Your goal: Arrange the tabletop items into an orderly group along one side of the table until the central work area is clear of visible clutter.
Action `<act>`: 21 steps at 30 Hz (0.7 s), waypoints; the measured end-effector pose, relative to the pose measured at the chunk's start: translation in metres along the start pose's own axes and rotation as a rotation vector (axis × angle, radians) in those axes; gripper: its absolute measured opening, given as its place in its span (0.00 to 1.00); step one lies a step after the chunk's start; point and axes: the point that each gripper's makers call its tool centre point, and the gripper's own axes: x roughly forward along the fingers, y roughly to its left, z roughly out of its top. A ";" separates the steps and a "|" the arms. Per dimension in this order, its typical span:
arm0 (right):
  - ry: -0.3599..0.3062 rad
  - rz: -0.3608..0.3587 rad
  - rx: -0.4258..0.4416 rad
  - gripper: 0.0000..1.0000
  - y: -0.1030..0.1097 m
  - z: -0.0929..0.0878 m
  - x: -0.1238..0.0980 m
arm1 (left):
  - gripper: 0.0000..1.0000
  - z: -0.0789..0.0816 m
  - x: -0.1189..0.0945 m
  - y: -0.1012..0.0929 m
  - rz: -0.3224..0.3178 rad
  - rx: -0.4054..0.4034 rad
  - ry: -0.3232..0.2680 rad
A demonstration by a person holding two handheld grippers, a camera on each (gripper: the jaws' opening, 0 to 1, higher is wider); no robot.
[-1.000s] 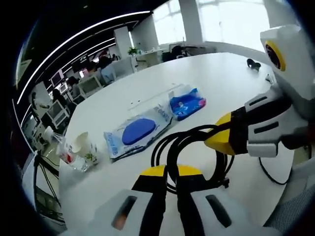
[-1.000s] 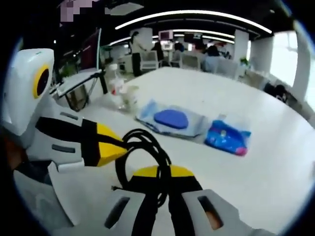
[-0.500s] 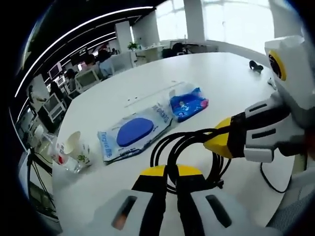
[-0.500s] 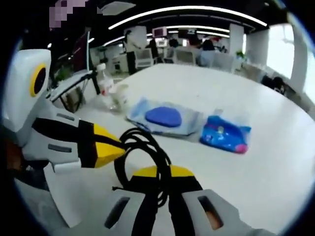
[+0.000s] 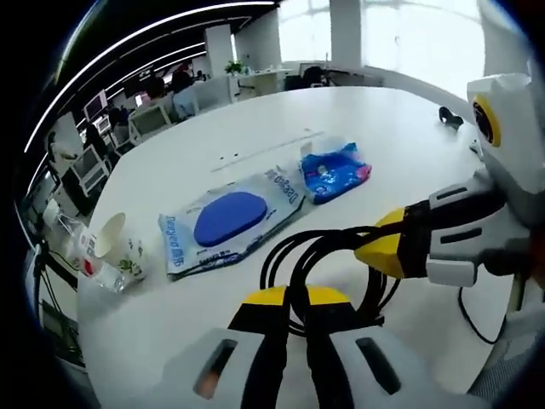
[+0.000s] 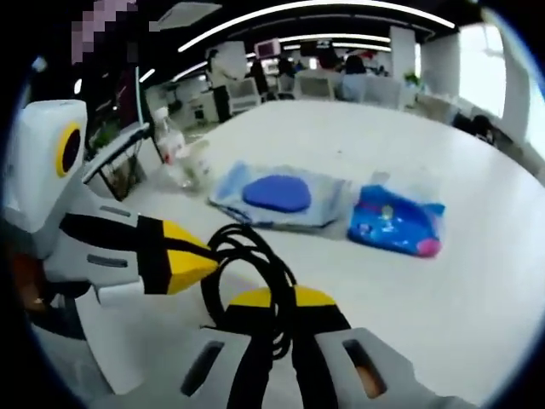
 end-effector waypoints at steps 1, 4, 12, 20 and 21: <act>0.001 0.000 0.005 0.02 -0.001 0.001 0.002 | 0.04 0.001 0.003 0.001 -0.001 0.000 0.002; 0.005 -0.002 0.017 0.02 -0.006 0.001 0.007 | 0.04 0.004 0.010 0.004 -0.008 -0.008 0.007; 0.021 -0.006 0.051 0.02 -0.020 0.004 0.018 | 0.05 0.012 0.028 0.005 -0.026 -0.029 0.017; 0.049 -0.008 0.088 0.02 -0.029 -0.001 0.029 | 0.05 0.011 0.043 0.005 -0.037 -0.030 0.043; 0.057 -0.009 0.098 0.02 -0.029 -0.003 0.030 | 0.05 0.010 0.045 0.004 -0.040 -0.031 0.049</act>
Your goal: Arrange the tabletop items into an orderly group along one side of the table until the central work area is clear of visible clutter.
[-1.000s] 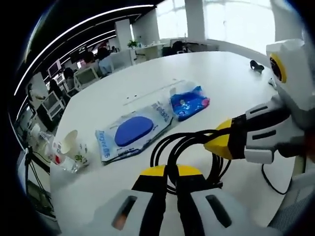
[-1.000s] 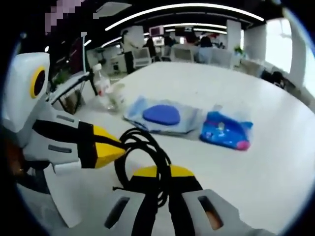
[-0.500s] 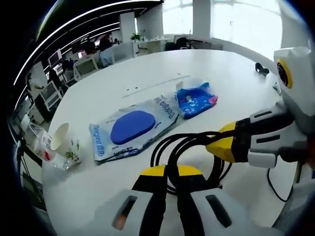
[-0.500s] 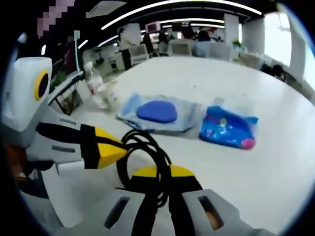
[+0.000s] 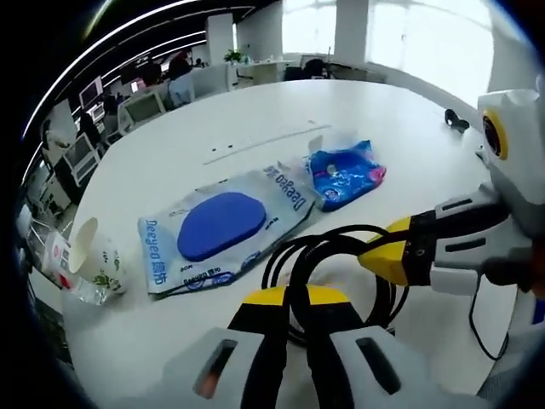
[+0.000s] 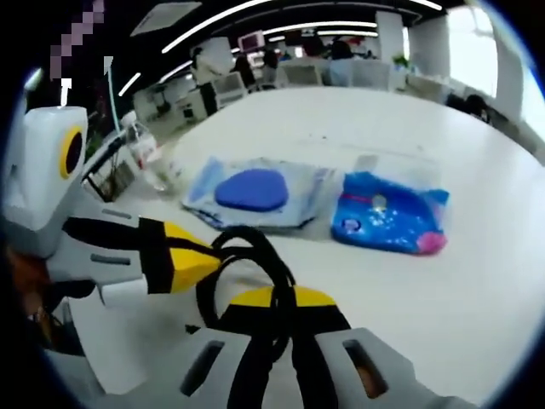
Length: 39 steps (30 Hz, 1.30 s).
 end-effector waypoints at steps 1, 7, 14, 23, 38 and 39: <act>0.004 0.002 0.013 0.02 0.000 -0.001 0.001 | 0.05 -0.001 0.001 0.000 0.000 0.000 0.006; 0.010 -0.004 0.017 0.02 -0.003 -0.002 0.007 | 0.05 -0.005 0.008 0.002 -0.002 -0.009 0.016; 0.022 -0.009 0.027 0.03 -0.006 -0.005 0.013 | 0.05 -0.007 0.013 0.003 -0.011 -0.021 0.027; 0.022 0.010 0.043 0.04 -0.004 -0.007 0.014 | 0.06 -0.010 0.013 0.005 -0.023 -0.014 0.030; -0.013 0.007 -0.047 0.10 -0.008 0.004 0.013 | 0.10 -0.005 0.010 0.004 -0.023 -0.026 0.002; -0.023 0.010 -0.043 0.11 -0.008 0.006 0.012 | 0.12 -0.004 0.009 0.004 -0.022 -0.027 0.001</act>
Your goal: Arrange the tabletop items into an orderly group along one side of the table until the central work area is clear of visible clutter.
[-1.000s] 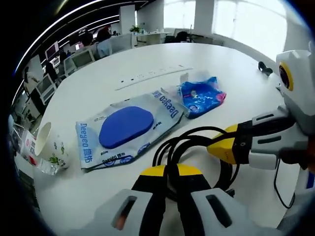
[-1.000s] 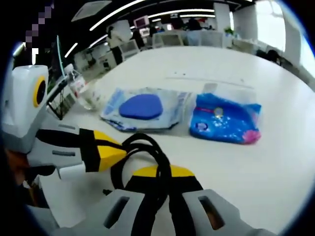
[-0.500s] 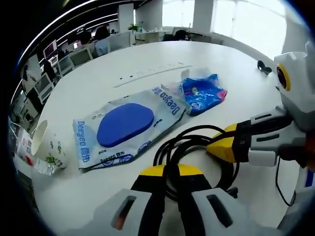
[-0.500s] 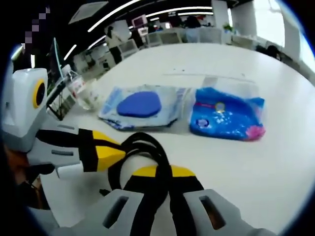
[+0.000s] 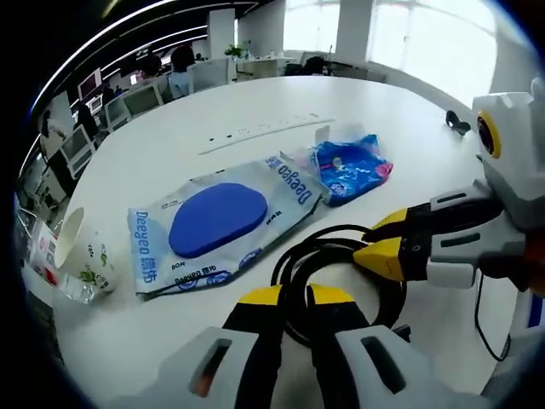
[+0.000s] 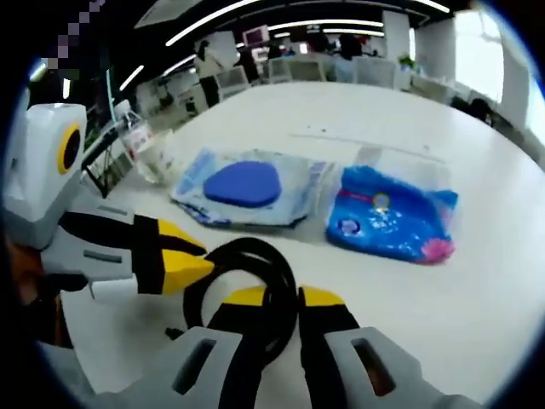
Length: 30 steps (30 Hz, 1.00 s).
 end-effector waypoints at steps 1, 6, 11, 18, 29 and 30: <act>-0.008 0.001 0.002 0.12 0.000 0.003 -0.001 | 0.14 0.001 -0.001 0.001 0.003 0.000 0.002; -0.019 0.002 -0.006 0.17 0.000 0.009 -0.005 | 0.17 0.008 -0.007 0.003 0.006 -0.018 -0.021; -0.034 0.008 -0.007 0.21 0.001 0.013 -0.011 | 0.20 0.017 -0.015 0.006 0.012 -0.024 -0.056; -0.072 0.029 -0.047 0.28 0.010 0.026 -0.020 | 0.24 0.023 -0.024 0.012 0.029 -0.031 -0.084; -0.100 0.074 -0.015 0.48 0.017 0.034 -0.033 | 0.42 0.031 -0.044 0.024 0.072 -0.042 -0.123; -0.102 0.070 -0.021 0.51 0.016 0.034 -0.035 | 0.42 0.031 -0.045 0.025 0.075 -0.043 -0.124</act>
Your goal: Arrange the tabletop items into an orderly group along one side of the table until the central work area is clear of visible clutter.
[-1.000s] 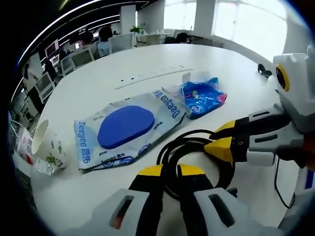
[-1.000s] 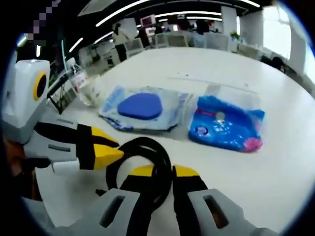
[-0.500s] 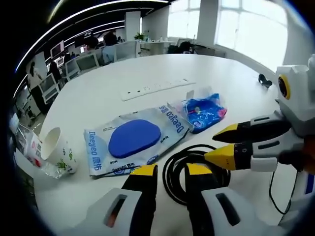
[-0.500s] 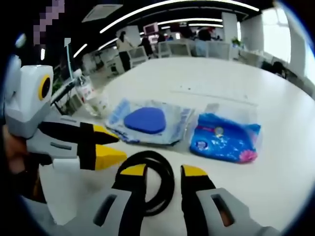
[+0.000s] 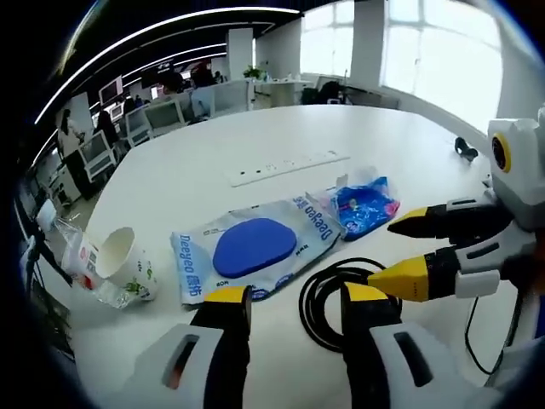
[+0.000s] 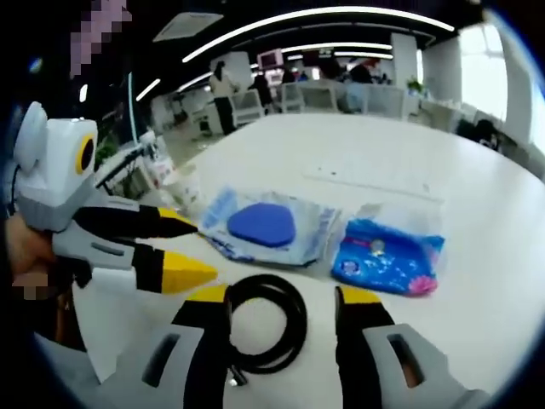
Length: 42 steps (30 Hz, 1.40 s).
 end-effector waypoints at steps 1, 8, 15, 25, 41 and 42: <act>0.005 -0.004 -0.018 0.54 0.000 -0.002 -0.001 | 0.43 0.000 -0.001 0.000 -0.001 0.003 0.001; 0.013 -0.001 -0.011 0.58 0.002 -0.009 -0.010 | 0.51 0.004 -0.009 -0.001 0.000 -0.006 -0.018; 0.006 0.008 0.009 0.62 0.002 -0.013 -0.021 | 0.60 0.011 -0.022 -0.004 -0.027 0.012 -0.063; -0.003 0.021 0.022 0.72 0.008 -0.020 -0.035 | 0.77 0.016 -0.040 -0.021 -0.098 0.092 -0.117; -0.051 0.002 0.043 0.80 0.007 -0.018 -0.060 | 0.93 0.012 -0.066 -0.023 -0.095 0.116 -0.138; -0.054 0.002 0.044 0.81 0.007 -0.018 -0.061 | 0.94 0.011 -0.067 -0.023 -0.095 0.115 -0.138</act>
